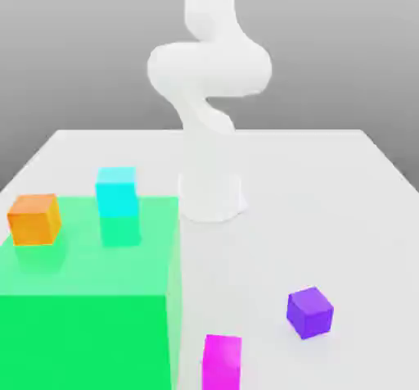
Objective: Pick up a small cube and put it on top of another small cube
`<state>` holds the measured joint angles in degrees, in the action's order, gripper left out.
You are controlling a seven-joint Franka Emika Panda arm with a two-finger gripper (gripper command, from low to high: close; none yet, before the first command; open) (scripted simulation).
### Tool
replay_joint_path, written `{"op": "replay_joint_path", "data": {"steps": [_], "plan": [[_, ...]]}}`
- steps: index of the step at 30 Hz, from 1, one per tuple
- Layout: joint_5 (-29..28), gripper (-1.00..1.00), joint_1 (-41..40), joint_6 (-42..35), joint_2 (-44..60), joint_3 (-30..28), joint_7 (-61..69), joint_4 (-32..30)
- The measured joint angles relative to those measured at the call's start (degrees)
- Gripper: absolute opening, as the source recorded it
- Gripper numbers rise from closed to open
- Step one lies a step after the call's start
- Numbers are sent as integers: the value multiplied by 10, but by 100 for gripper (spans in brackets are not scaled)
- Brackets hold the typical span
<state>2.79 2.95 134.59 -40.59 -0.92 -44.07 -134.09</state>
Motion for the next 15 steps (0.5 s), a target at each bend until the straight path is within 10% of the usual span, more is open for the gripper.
{"op": "replay_joint_path", "data": {"steps": [15], "plan": [[94,0,127,170,320,39,52,-139]]}}
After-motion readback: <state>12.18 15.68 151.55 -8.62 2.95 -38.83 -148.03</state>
